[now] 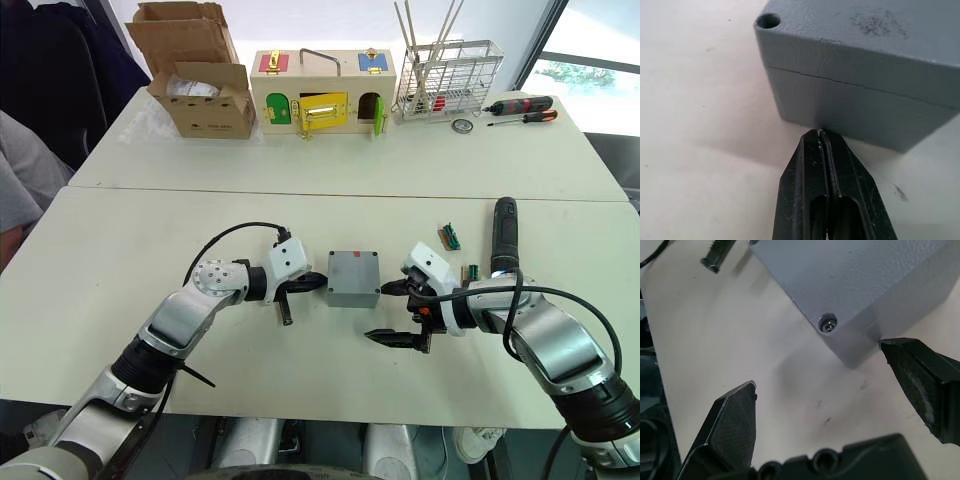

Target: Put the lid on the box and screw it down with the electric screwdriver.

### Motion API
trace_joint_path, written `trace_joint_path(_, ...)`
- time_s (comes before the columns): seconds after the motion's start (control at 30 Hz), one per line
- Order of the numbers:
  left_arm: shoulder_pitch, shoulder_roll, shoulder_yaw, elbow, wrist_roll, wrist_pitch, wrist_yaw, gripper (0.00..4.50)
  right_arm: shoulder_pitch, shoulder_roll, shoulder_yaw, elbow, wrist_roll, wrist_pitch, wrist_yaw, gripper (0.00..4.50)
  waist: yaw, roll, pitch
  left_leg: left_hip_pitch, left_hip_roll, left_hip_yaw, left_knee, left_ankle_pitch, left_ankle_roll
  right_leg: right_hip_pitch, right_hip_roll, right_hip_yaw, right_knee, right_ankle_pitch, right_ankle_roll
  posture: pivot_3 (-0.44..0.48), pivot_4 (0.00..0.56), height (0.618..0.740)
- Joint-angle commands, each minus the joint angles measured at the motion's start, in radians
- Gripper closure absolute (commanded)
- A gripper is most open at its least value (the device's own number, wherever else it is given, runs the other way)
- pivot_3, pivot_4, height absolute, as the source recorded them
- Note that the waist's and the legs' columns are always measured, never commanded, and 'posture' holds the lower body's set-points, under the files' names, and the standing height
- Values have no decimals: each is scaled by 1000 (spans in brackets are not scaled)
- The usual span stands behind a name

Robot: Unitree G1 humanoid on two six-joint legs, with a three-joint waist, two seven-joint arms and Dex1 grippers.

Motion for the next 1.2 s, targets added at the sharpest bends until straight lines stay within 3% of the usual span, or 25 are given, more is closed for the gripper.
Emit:
trace_joint_path(0.03, -12, 3, 10, -17, -2, -33, -7, 4500, 24, -3, -98, -45, 20, 23, -50, 30, 1, 0, 0, 0, 0, 0, 0, 0, 0, 0, 0, 0, 0, 0, 0, 0, 150, 728)
trace_joint_path(0.3, -1, 77, 110, -136, -77, 36, -35, 4500, 145, 12, -517, -66, 167, 204, -158, 30, 0, 0, 0, 0, 2, 0, 0, 0, 0, 0, -1, 0, 0, 0, 0, 0, 150, 728)
trace_joint_path(0.4, -7, 74, 211, -223, -215, 106, -66, 4500, 125, 66, -616, 48, 150, 153, -229, 30, 0, -2, 0, 1, 2, 0, 0, -1, 1, 0, 0, 0, 1, 0, 0, 0, 150, 728)
trace_joint_path(0.57, -32, 42, 228, -254, -287, 159, -46, 4500, 27, 141, -509, 224, 31, -16, -305, 30, -2, -2, -1, 3, -1, 1, 0, 0, 1, 1, 0, 1, 2, 0, 0, 0, 150, 728)
trace_joint_path(0.67, -33, 42, 200, -256, -273, 160, -33, 4500, -44, 179, -445, 358, -28, -103, -335, 693, -3, -2, 0, 3, -1, 1, 0, 2, -3, 1, 0, 1, 3, 0, 0, 0, 150, 728)
trace_joint_path(0.73, -28, 44, 186, -267, -267, 163, -26, 4500, -92, 207, -410, 448, -65, -159, -356, 1383, -4, -2, 0, 3, -1, 1, 0, 3, -5, 1, 0, 1, 3, 0, 0, 0, 150, 728)
trace_joint_path(0.87, -19, 57, 180, -307, -282, 182, -15, 4500, -141, 228, -377, 567, -112, -235, -365, 1383, -2, -2, 0, 3, -1, 2, -1, 3, -6, 1, 0, 2, 3, 0, 0, 0, 150, 728)
trace_joint_path(1.2, -5, 81, 172, -355, -305, 218, -4, 4500, -172, 245, -361, 647, -113, -285, -360, 1383, -5, -2, 0, 4, -1, 2, -1, 4, -6, 1, 0, 3, 3, 0, 0, 0, 150, 728)
